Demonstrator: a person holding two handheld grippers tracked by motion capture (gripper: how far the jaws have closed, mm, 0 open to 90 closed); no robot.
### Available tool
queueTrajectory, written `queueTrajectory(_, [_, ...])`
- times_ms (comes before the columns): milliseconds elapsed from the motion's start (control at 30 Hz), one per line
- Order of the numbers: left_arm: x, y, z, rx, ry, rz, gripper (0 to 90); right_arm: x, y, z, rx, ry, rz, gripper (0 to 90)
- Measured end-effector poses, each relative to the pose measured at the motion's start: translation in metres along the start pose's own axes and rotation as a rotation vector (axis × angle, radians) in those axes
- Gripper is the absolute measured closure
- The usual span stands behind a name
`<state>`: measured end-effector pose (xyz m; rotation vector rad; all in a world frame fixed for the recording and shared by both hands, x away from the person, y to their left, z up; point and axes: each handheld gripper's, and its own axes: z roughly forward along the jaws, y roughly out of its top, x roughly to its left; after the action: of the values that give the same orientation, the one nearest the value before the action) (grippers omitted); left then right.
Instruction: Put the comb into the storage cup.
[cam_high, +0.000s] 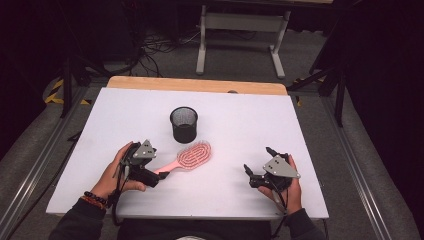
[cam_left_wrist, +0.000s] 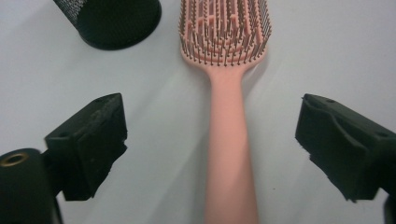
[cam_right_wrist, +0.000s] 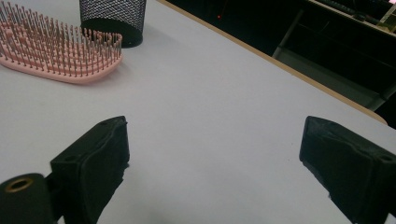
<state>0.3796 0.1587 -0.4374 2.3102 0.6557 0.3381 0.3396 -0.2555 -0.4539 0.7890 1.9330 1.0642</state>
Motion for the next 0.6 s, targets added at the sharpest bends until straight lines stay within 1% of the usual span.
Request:
queueTrajectory(33, [0.001, 0.000, 0.000, 0.006, 0.014, -0.004, 8.6, 0.000, 0.000, 0.000, 0.001, 0.001, -0.001, 9.2])
queueTrajectory(100, [0.003, 0.001, 0.001, 0.006, -0.001, -0.011, 7.0, 0.001, 0.000, 0.000, 0.001, 0.004, -0.003, 9.2])
queueTrajectory(167, [0.004, 0.003, 0.000, 0.004, 0.020, -0.026, 7.1, 0.001, 0.000, 0.001, 0.002, 0.004, -0.004, 9.2])
queueTrajectory(233, [0.005, 0.006, 0.001, 0.004, 0.023, -0.047, 7.1, 0.002, 0.000, 0.001, 0.003, 0.004, -0.007, 9.3])
queueTrajectory(267, [0.005, 0.007, 0.001, 0.012, 0.027, -0.047, 7.0, 0.002, 0.000, 0.002, 0.006, 0.004, -0.005, 9.3])
queueTrajectory(333, [0.006, 0.010, 0.004, 0.028, 0.020, -0.052, 6.7, 0.002, 0.000, 0.002, 0.006, 0.008, -0.004, 9.3])
queueTrajectory(367, [0.007, 0.012, 0.006, 0.041, 0.016, -0.061, 6.6, 0.002, 0.000, 0.002, 0.006, 0.009, -0.004, 9.3])
queueTrajectory(433, [0.007, 0.013, 0.008, 0.048, 0.017, -0.065, 5.3, 0.003, 0.000, 0.002, 0.006, 0.009, -0.005, 9.3])
queueTrajectory(467, [0.007, 0.015, 0.010, 0.064, 0.010, -0.070, 5.3, 0.003, 0.000, 0.002, 0.008, 0.009, -0.005, 9.3])
queueTrajectory(567, [0.004, 0.020, 0.014, 0.090, 0.001, -0.060, 5.4, 0.002, -0.001, 0.003, 0.011, 0.010, -0.005, 9.4])
queueTrajectory(600, [0.002, 0.022, 0.017, 0.096, -0.008, -0.056, 6.8, 0.002, -0.001, 0.003, 0.010, 0.012, -0.001, 9.4])
